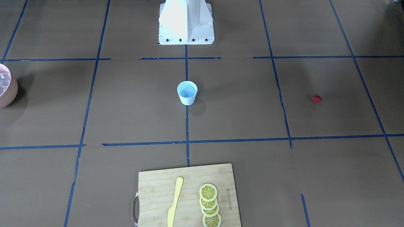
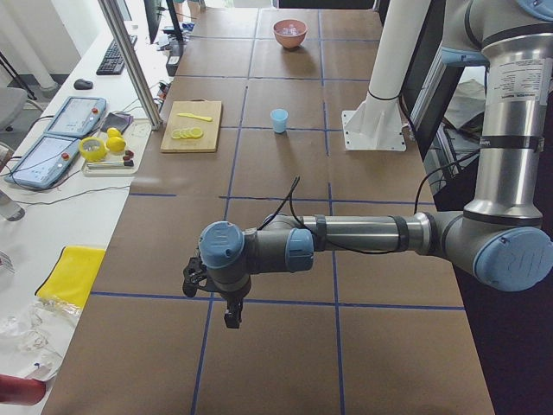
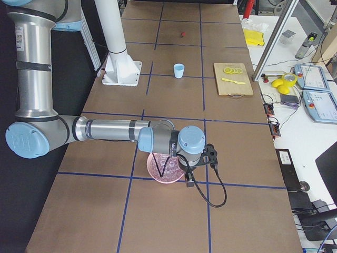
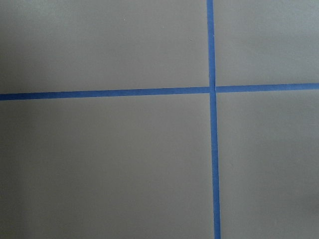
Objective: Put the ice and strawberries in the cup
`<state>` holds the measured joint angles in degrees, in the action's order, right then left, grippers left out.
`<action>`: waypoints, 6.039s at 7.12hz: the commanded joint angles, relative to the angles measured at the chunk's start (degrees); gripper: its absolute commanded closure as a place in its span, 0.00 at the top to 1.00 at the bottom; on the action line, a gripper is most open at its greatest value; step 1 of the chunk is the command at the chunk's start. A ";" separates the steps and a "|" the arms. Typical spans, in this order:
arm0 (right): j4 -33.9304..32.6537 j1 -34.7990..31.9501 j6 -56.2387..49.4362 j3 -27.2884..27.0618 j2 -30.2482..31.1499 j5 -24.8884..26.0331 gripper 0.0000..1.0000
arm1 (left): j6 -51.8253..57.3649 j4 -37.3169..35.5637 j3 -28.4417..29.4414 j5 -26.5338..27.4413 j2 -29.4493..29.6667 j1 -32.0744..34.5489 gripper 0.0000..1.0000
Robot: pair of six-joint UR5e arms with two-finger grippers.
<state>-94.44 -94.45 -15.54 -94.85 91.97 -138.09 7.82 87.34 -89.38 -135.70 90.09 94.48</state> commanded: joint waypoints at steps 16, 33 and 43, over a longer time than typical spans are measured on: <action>19.90 16.84 28.97 -2.54 7.26 3.26 0.98 | 0.09 1.43 -1.06 0.00 0.00 -0.09 1.00; 19.73 22.03 29.42 -1.39 8.40 6.07 0.62 | 0.44 1.43 -1.24 0.00 -0.18 -0.09 1.00; 19.82 22.55 29.07 -1.57 8.40 5.90 0.59 | 0.27 1.35 -2.12 0.00 -0.26 -0.09 1.00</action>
<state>-74.62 -71.95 13.68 -96.49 100.36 -132.19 8.16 88.68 -91.39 -135.70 89.81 94.39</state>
